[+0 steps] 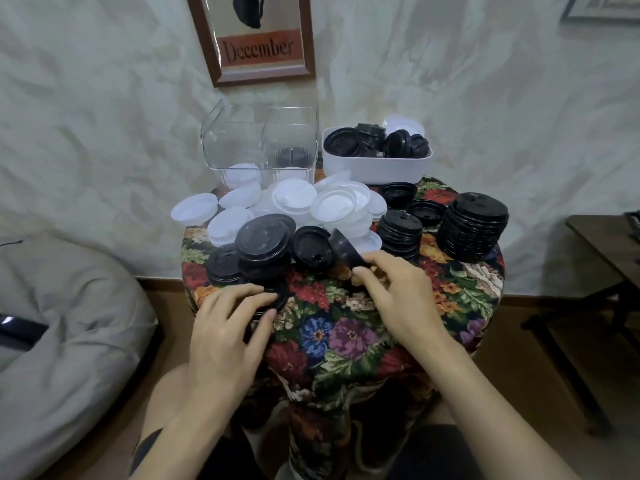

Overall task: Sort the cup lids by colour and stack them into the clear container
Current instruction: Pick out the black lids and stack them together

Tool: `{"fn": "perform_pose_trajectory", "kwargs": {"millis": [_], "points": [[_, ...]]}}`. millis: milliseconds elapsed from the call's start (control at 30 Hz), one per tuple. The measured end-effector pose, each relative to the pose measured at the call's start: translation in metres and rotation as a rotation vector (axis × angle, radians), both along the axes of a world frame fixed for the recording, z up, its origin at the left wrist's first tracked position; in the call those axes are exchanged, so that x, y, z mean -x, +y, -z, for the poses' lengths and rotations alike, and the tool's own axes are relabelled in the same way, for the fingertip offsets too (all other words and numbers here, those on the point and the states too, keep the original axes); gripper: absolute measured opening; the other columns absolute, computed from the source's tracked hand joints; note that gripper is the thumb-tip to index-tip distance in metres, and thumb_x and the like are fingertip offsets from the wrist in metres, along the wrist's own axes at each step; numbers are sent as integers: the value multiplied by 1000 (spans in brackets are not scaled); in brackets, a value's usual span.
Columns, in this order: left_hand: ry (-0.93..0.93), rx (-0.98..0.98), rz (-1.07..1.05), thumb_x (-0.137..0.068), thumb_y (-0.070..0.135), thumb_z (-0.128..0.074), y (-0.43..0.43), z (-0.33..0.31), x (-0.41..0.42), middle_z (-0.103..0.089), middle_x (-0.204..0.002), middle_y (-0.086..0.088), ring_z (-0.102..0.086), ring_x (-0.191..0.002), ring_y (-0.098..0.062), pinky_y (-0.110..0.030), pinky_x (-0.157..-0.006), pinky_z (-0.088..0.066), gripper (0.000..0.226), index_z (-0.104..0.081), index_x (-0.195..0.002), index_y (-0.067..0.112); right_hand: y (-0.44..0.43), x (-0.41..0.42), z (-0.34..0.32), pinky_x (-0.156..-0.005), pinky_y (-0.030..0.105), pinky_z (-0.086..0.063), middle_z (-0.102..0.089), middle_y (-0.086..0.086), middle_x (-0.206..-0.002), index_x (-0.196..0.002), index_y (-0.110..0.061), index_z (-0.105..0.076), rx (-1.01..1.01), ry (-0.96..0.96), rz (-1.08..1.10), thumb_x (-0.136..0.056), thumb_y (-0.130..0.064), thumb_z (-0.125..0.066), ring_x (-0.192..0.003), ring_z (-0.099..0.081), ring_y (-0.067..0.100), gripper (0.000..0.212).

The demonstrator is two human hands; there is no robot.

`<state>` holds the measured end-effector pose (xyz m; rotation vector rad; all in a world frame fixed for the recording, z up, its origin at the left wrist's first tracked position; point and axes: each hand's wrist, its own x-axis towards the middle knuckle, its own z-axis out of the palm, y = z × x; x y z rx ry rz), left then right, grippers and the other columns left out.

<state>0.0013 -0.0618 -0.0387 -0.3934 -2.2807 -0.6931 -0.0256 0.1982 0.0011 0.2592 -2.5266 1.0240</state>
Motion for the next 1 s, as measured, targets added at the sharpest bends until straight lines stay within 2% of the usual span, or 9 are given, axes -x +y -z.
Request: {"fn": "perform_pose_trajectory", "kwargs": {"millis": [100,233,300,367,467,567,700,833,1000], "points": [[-38,-5,48,-96,29,-61,4,6,2,-69,-114,1,-63,-109,-23,-28,-101,-43,26,-78,-107,13,9,-11,-8,-63,24,-49,-73,-7,-76,-103,-23,-70,523,-234,-28,-100,-25,-65,-67,-64,8,6],[-81,10,148,-95,23,-66,15,8,3,-69,-114,5,-62,-120,-22,-39,-104,-49,19,-78,-106,15,23,-18,-9,-56,27,-49,-69,1,-68,-117,-25,-67,699,-462,-35,-100,-21,-66,-64,-61,21,17],[-84,19,183,-95,23,-65,20,8,4,-70,-113,6,-62,-123,-21,-37,-105,-49,19,-78,-106,15,29,-20,-9,-51,26,-47,-67,-5,-69,-121,-26,-64,642,-501,-13,-102,-22,-63,-62,-63,18,20],[-75,20,206,-97,26,-61,23,6,4,-70,-114,6,-63,-121,-19,-34,-103,-49,23,-78,-107,15,34,-21,-7,-50,29,-48,-69,-7,-86,-122,-29,-61,481,-464,36,-103,-25,-61,-64,-66,13,19],[-55,26,188,-97,26,-59,24,4,5,-69,-116,3,-63,-115,-18,-28,-102,-47,26,-77,-110,13,36,-22,-5,-71,39,-55,-64,-14,-113,-128,-39,-58,156,-352,101,-101,-39,-60,-79,-66,10,27],[-88,55,115,-97,31,-58,20,3,9,-68,-120,1,-61,-114,-22,-24,-106,-39,34,-75,-121,12,30,-27,-9,-85,30,-46,-53,-24,-135,-141,-42,-52,-80,-357,16,-94,-55,-65,-94,-58,2,50],[-149,55,106,-97,36,-57,17,5,11,-67,-123,2,-59,-116,-24,-14,-109,-28,38,-75,-122,14,26,-31,-14,-103,31,-43,-47,-22,-150,-150,-40,-47,-237,-365,-60,-89,-59,-70,-127,-52,6,68],[-155,26,174,-97,34,-59,18,4,10,-67,-119,7,-61,-115,-19,-16,-107,-32,30,-78,-114,17,24,-36,-16,-82,24,-43,-48,-27,-137,-145,-44,-49,-226,-391,-139,-86,-61,-71,-85,-58,-4,66],[-161,-21,215,-95,30,-64,26,0,8,-67,-119,10,-59,-119,-13,-14,-108,-34,27,-77,-116,19,26,-39,-16,-75,21,-43,-47,-32,-127,-141,-45,-52,-183,-398,-141,-83,-62,-73,-81,-60,0,64]]}}
